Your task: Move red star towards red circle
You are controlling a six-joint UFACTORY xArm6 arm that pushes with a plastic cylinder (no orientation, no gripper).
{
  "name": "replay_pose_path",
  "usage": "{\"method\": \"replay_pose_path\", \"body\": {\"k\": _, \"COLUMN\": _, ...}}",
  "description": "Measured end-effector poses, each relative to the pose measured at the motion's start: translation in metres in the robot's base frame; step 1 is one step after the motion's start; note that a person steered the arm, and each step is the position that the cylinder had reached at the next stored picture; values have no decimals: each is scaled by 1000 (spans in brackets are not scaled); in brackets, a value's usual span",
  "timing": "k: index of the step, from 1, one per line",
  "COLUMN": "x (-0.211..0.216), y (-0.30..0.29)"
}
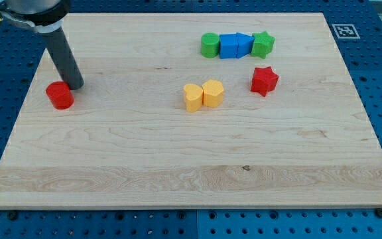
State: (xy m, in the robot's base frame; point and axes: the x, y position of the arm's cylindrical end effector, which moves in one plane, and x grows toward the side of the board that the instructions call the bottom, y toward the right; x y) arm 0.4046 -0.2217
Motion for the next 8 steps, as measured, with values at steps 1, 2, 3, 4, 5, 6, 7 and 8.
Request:
{"method": "replay_pose_path", "body": {"k": 1, "x": 0, "y": -1}}
{"method": "replay_pose_path", "body": {"k": 2, "x": 0, "y": 28}}
{"method": "replay_pose_path", "body": {"k": 3, "x": -11, "y": 72}}
{"method": "replay_pose_path", "body": {"k": 4, "x": -23, "y": 123}}
{"method": "replay_pose_path", "body": {"k": 5, "x": -34, "y": 166}}
{"method": "replay_pose_path", "body": {"k": 6, "x": -35, "y": 201}}
{"method": "replay_pose_path", "body": {"k": 7, "x": -35, "y": 234}}
{"method": "replay_pose_path", "body": {"k": 8, "x": -35, "y": 262}}
